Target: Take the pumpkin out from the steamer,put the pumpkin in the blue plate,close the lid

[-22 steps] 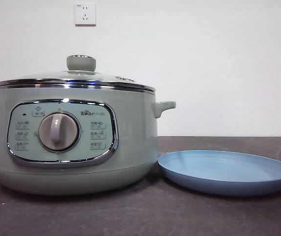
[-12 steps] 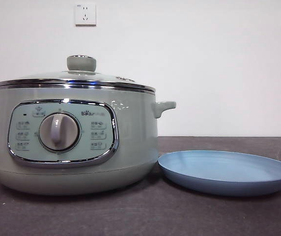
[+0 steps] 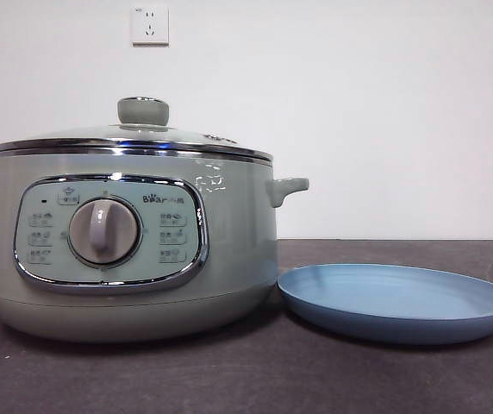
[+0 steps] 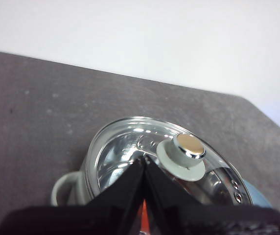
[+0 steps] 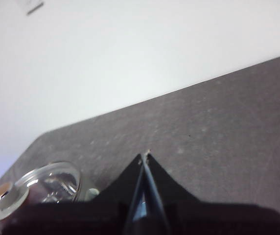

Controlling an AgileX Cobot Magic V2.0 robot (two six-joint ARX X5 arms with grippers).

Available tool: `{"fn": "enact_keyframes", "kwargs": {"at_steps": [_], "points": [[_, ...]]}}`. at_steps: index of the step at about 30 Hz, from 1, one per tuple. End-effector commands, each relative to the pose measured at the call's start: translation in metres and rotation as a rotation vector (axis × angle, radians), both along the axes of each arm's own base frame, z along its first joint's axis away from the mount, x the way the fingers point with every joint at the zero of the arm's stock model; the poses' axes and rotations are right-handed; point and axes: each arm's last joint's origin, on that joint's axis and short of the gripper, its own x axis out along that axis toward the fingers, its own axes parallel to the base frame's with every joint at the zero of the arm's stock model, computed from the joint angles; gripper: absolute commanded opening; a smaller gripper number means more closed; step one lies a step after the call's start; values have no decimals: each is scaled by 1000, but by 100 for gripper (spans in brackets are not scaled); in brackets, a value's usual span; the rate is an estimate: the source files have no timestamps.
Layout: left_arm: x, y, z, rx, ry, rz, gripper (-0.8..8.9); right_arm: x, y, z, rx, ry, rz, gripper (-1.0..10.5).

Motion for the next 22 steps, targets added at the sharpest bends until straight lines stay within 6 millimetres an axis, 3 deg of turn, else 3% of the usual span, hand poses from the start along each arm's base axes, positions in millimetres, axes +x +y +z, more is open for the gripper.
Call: {"fn": "enact_keyframes", "kwargs": {"at_steps": [1,6,8,11,14,22], "points": [[6,0,13,90,-23,-22,-5,9,2,17,-92,-13,54,-16],[17,-3,33,131,-39,-90,3,27,6,38,-151,11,161,11],[21,-4,38,126,-25,-123,66,35,8,45,-168,33,201,24],[27,-4,42,122,4,-138,310,46,9,51,-173,79,216,269],[31,-6,42,120,23,-150,348,54,9,53,-173,131,220,485],[53,-24,46,127,89,-240,350,61,15,49,-178,166,258,473]]}}
